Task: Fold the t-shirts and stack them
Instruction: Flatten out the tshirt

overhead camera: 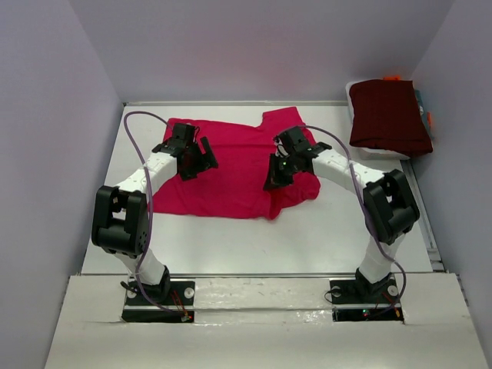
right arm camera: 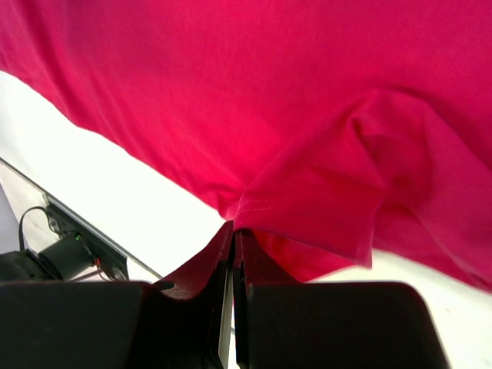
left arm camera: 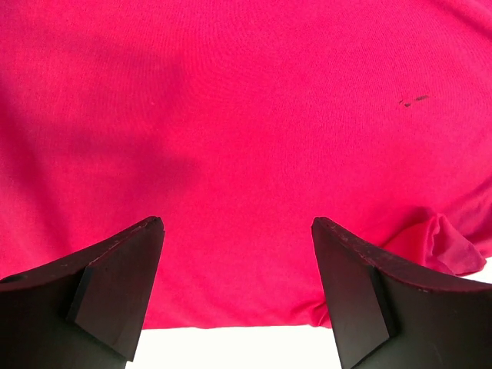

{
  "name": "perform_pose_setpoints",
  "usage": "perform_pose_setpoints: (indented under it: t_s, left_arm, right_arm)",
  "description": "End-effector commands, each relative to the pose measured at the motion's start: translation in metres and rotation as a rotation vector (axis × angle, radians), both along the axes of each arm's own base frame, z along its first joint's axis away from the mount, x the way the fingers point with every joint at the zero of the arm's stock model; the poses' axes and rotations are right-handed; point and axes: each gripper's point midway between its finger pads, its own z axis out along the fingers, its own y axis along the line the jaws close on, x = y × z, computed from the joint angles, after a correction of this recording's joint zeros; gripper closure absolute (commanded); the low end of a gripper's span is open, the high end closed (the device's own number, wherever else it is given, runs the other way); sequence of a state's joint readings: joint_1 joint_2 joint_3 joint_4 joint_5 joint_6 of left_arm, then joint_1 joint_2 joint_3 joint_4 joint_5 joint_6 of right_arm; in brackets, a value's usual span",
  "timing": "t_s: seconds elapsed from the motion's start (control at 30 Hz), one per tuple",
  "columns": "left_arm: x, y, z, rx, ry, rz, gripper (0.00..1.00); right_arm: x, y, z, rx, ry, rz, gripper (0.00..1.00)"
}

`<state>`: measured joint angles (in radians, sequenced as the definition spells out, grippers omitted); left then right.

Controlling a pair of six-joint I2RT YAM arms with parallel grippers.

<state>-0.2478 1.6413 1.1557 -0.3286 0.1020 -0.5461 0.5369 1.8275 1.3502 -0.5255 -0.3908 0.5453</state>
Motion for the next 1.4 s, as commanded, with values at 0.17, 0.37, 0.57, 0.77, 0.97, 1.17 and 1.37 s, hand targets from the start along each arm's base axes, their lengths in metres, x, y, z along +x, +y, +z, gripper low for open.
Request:
perform_pose_setpoints:
  t_s: [0.17,0.37,0.57,0.77,0.97,1.17,1.37]
  left_arm:
    - [0.002,-0.005,0.005,-0.002,-0.012,-0.039,0.1]
    - [0.001,-0.011,0.005,-0.012,-0.009,-0.061,0.1]
    - [-0.002,-0.011,0.003,-0.01,-0.003,-0.069,0.1]
    - [0.0,-0.012,0.004,-0.014,-0.007,-0.071,0.1]
    - [-0.002,-0.012,0.001,-0.014,0.001,-0.071,0.1]
    - [-0.003,-0.011,0.001,-0.011,0.002,-0.069,0.1]
    - [-0.003,-0.011,0.002,-0.014,0.001,-0.068,0.1]
  right_arm:
    - [-0.047,-0.039,0.038,-0.048,-0.03,-0.039,0.93]
    - [-0.085,-0.063,0.023,-0.091,0.047,-0.07,0.92]
    - [-0.113,-0.075,0.008,-0.12,0.122,-0.072,0.91]
    - [-0.136,-0.082,-0.016,-0.141,0.182,-0.06,0.68]
    - [-0.121,-0.083,-0.014,-0.165,0.124,-0.073,0.3]
    - [-0.107,-0.108,-0.016,-0.295,0.036,-0.132,0.27]
    - [-0.087,-0.118,-0.041,-0.38,-0.017,-0.176,0.48]
